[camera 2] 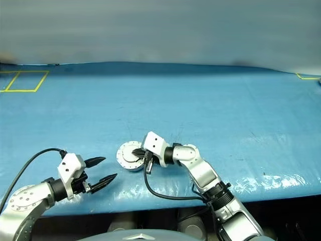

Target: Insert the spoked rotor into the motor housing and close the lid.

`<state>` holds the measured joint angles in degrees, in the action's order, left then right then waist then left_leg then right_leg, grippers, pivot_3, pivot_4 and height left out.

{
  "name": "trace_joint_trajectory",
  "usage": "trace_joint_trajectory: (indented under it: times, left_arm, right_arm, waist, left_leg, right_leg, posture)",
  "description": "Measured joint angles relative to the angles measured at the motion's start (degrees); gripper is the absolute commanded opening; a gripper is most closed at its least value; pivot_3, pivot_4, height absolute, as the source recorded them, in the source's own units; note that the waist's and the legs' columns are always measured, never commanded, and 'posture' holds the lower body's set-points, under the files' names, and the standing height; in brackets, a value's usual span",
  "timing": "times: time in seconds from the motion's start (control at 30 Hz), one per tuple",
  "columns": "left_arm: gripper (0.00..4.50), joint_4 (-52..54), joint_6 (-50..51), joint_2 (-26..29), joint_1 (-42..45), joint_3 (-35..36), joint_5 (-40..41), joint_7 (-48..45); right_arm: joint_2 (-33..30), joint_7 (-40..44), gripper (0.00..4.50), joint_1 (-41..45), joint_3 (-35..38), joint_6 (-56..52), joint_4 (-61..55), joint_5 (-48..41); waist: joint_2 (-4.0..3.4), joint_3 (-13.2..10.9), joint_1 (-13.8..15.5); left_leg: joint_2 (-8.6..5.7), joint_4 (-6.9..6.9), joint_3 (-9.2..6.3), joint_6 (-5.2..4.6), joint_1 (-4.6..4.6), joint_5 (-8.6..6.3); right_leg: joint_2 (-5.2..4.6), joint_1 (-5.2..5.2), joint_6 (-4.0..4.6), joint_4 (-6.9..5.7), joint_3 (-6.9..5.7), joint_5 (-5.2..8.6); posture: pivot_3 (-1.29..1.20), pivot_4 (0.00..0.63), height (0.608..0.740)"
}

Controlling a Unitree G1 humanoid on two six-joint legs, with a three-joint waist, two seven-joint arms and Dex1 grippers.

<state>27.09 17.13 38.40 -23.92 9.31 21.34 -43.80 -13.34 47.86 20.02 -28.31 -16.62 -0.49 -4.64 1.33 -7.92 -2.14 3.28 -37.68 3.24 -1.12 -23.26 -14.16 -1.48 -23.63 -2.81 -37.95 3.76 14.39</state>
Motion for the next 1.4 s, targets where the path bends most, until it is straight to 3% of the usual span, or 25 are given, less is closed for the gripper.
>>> trace_joint_trajectory:
  times: [0.2,0.23,0.33,0.67,1.13,1.3,1.4]
  left_arm:
    - [4.1,0.5,-0.3,-2.5,0.8,0.3,0.2,1.1]
    - [4.1,0.6,-0.3,-3.5,1.3,0.4,0.2,2.0]
    - [4.1,0.6,-0.3,-5.6,2.2,0.9,0.1,4.0]
    - [4.1,1.0,-0.3,-6.3,1.4,0.8,0.1,4.0]
    - [4.1,1.1,-0.3,-6.5,2.1,0.0,0.0,4.4]
    - [4.1,1.1,-0.3,-6.5,2.2,-0.3,0.0,4.4]
    - [4.1,1.1,-0.3,-6.5,2.4,-0.4,0.0,4.4]
  right_arm:
    - [-1.5,-0.5,0.04,1.0,-1.2,5.5,0.5,3.2]
    - [-0.9,-0.7,0.21,0.8,-0.6,5.9,0.6,2.8]
    - [0.3,0.6,0.92,0.2,1.4,6.0,0.5,-0.6]
    - [1.6,1.8,4.2,1.0,-0.3,4.7,1.3,0.3]
    - [2.6,-1.4,4.2,2.1,-0.6,3.7,4.6,3.1]
    - [2.6,-0.8,3.04,1.6,-0.6,4.1,4.6,2.7]
    - [3.2,-1.4,3.03,1.6,-0.5,3.5,4.8,2.6]
  waist:
    - [-0.01,0.0,0.0]
    - [-0.01,0.0,0.1]
    - [0.05,0.0,0.1]
    - [0.04,0.0,0.0]
    - [0.04,0.0,0.1]
    - [0.04,0.0,0.1]
    - [0.05,0.0,0.1]
  left_leg:
    - [0.0,0.03,-0.01,0.0,0.01,0.0]
    - [0.01,0.03,-0.01,0.0,0.0,0.0]
    - [0.0,-0.03,-0.03,0.0,-0.21,0.0]
    - [-0.2,-0.03,-0.02,0.0,-0.25,0.0]
    - [-0.22,-0.04,-0.04,0.01,-0.19,0.01]
    - [-0.22,-0.04,-0.04,0.01,-0.19,0.01]
    - [-0.22,-0.05,-0.05,0.01,-0.16,0.01]
  right_leg:
    - [0.04,-0.01,0.0,0.0,-0.02,0.0]
    - [0.04,0.01,0.0,-0.02,-0.02,-0.01]
    - [0.07,0.1,-0.04,-0.05,-0.01,-0.04]
    - [0.07,0.02,-0.04,-0.05,-0.02,-0.03]
    - [0.04,0.04,-0.04,-0.05,-0.02,-0.04]
    - [0.04,0.06,-0.04,-0.05,-0.02,-0.04]
    - [0.05,0.07,-0.04,-0.06,-0.03,-0.04]
  posture:
    - [0.0,0.15,0.74]
    - [0.0,0.15,0.74]
    - [0.0,0.15,0.74]
    - [0.0,0.15,0.74]
    - [0.0,0.15,0.74]
    - [0.0,0.15,0.74]
    - [0.0,0.15,0.74]
